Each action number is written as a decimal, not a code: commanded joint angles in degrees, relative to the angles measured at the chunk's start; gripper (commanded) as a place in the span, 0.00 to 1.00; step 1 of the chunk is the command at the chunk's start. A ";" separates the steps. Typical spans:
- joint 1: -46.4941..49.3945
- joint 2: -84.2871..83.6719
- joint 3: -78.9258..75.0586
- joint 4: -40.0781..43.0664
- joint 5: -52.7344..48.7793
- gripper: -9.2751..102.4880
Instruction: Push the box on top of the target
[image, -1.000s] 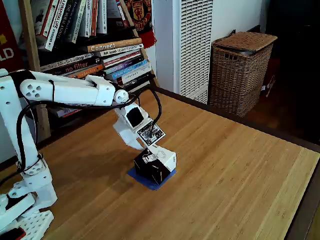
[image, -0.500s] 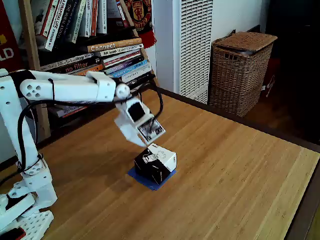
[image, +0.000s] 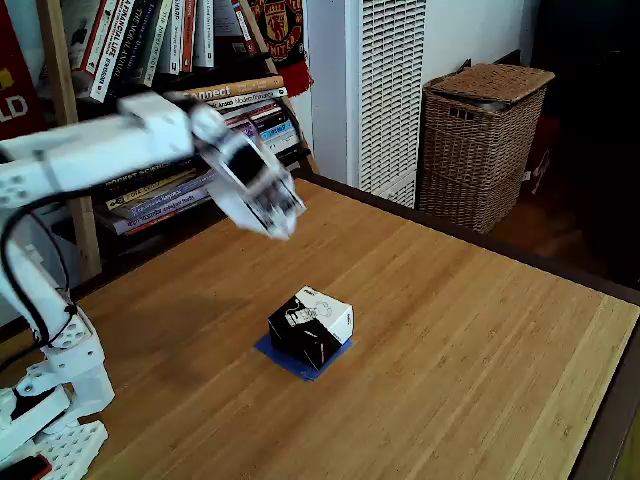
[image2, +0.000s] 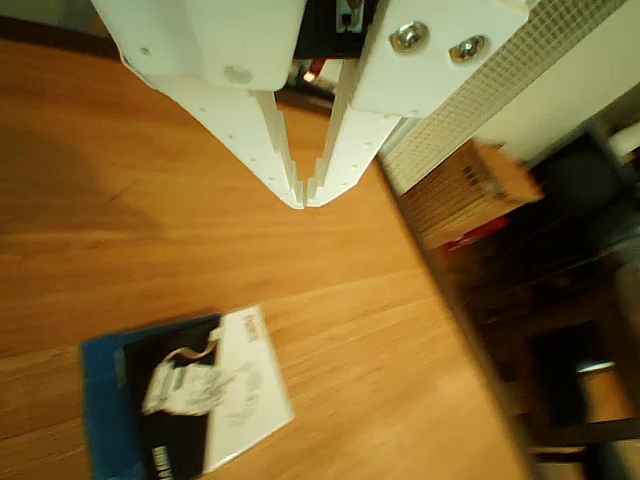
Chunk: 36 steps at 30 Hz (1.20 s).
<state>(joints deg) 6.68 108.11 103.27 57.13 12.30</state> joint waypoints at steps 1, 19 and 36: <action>0.18 9.05 0.35 0.18 0.35 0.08; -0.35 41.40 21.88 4.66 -8.00 0.08; 1.76 63.90 40.52 5.36 -15.47 0.08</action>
<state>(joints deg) 7.65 167.61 142.03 62.05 -1.93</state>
